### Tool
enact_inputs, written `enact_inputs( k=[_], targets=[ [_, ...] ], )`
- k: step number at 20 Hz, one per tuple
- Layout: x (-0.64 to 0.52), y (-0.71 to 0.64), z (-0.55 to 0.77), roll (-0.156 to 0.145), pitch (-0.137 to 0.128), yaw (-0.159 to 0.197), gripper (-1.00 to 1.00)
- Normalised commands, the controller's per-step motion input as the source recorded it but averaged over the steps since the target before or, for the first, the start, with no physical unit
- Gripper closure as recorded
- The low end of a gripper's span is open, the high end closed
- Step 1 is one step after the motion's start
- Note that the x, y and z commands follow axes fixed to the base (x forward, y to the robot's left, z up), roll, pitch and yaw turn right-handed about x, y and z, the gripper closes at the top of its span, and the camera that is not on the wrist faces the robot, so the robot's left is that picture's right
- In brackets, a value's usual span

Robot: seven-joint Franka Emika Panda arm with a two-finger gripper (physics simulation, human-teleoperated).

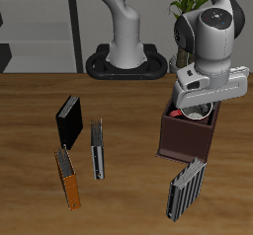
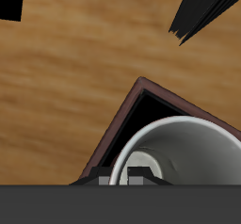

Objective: Place the red mug into the left desk caddy's right compartment

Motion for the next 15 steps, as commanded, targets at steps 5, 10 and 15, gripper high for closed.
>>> enact_inputs(
  k=[5, 10, 15],
  targets=[
    [-0.06, -0.04, -0.06, 0.028, 0.024, -0.012, -1.00],
    [-0.07, -0.16, 0.08, -0.018, 0.008, -0.035, -1.00],
    [-0.14, -0.11, 0.17, -0.009, -0.025, -0.008, -1.00]
  ],
)
